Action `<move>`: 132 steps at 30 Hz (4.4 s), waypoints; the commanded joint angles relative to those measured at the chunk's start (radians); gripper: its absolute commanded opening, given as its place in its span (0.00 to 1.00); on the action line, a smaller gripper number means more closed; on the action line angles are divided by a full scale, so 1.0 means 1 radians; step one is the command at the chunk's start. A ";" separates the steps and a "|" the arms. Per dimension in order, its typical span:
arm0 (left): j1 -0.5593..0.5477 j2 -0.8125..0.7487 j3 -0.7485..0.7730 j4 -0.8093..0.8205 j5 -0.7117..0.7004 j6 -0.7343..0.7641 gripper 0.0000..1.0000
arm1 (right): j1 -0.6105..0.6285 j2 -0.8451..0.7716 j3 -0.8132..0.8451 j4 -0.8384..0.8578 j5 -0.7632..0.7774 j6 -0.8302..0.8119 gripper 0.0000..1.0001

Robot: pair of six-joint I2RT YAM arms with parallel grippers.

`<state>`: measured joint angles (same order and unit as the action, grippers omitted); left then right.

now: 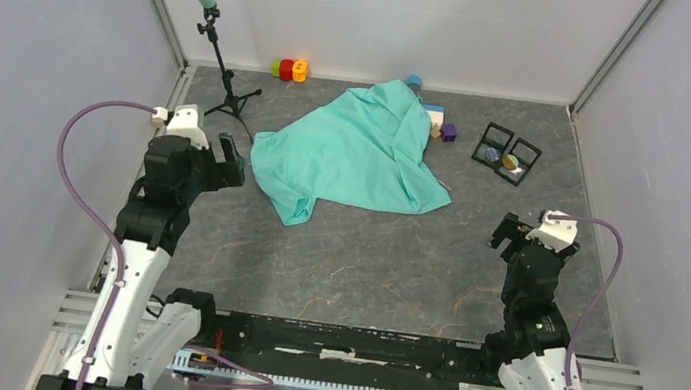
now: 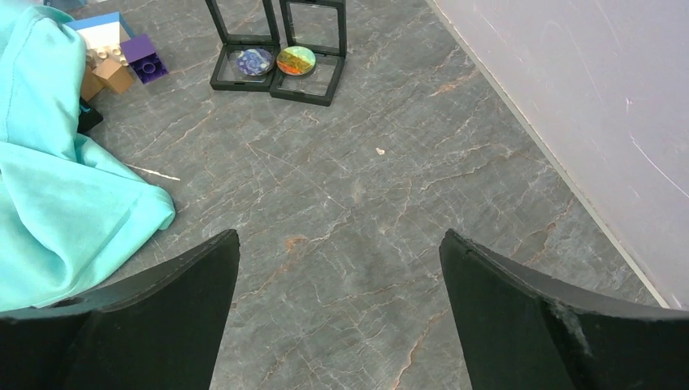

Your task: Pin the brooch onto the clothing

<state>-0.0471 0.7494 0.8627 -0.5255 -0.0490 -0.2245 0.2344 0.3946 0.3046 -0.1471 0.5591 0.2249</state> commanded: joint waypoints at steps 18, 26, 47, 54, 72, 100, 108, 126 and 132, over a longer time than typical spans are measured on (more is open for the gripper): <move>-0.315 0.191 -0.255 0.377 0.088 -0.348 1.00 | -0.001 0.101 0.002 0.088 -0.058 -0.032 0.98; -0.325 0.345 -0.369 0.573 -0.094 -0.371 1.00 | -0.002 0.099 0.007 0.062 -0.107 -0.023 0.98; -0.261 0.620 -0.370 0.792 0.079 -0.429 0.94 | -0.001 0.233 -0.009 0.104 -0.243 0.022 0.98; -0.252 0.530 -0.414 0.786 -0.014 -0.424 0.35 | -0.002 0.252 -0.002 0.100 -0.272 0.012 0.98; -0.079 -0.002 -0.564 0.481 0.187 -0.424 0.44 | 0.000 0.410 -0.001 0.176 -0.506 -0.021 0.98; -0.261 0.638 -0.244 0.647 0.053 -0.422 0.51 | 0.002 0.396 -0.009 0.151 -0.459 -0.078 0.98; -0.264 0.628 -0.270 0.681 0.053 -0.440 0.14 | 0.001 0.403 -0.010 0.152 -0.458 -0.083 0.98; -0.003 0.008 -0.482 0.320 0.114 -0.504 0.02 | 0.042 0.653 0.117 0.277 -0.613 -0.038 0.94; 0.010 -0.171 -0.532 0.234 0.084 -0.597 0.04 | 0.071 0.838 0.235 0.302 -0.489 -0.047 0.91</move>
<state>-0.0456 0.6434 0.3462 -0.2199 0.0360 -0.7269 0.3016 1.1484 0.4416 0.0830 0.0078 0.1772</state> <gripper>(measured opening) 0.033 0.926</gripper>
